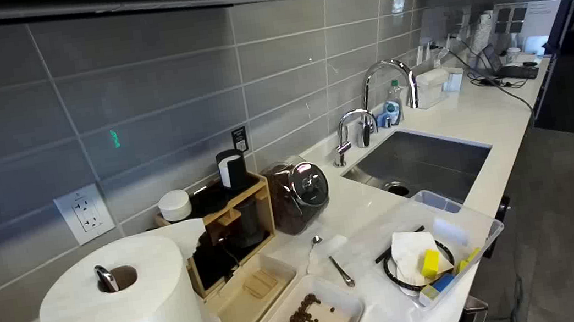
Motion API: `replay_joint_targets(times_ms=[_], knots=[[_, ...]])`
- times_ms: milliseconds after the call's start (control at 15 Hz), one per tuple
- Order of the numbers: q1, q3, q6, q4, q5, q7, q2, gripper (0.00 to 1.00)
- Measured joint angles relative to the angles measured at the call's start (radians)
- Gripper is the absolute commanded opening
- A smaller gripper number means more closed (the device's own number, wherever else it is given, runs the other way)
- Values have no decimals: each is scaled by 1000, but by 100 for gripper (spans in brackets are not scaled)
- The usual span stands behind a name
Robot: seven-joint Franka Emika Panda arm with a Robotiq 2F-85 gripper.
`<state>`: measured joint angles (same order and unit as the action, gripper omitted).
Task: Grab a paper towel and place it onto the bowl
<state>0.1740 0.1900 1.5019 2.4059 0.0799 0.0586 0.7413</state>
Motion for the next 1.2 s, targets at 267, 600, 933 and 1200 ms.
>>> replay_joint_targets(times_ms=[267,600,933,1200], knots=[[0,0,0,0,0,0,0,100],[0,0,0,0,0,0,0,100],[0,0,0,0,0,0,0,100],[-67,-27,59,0,-62,37,-27,100]])
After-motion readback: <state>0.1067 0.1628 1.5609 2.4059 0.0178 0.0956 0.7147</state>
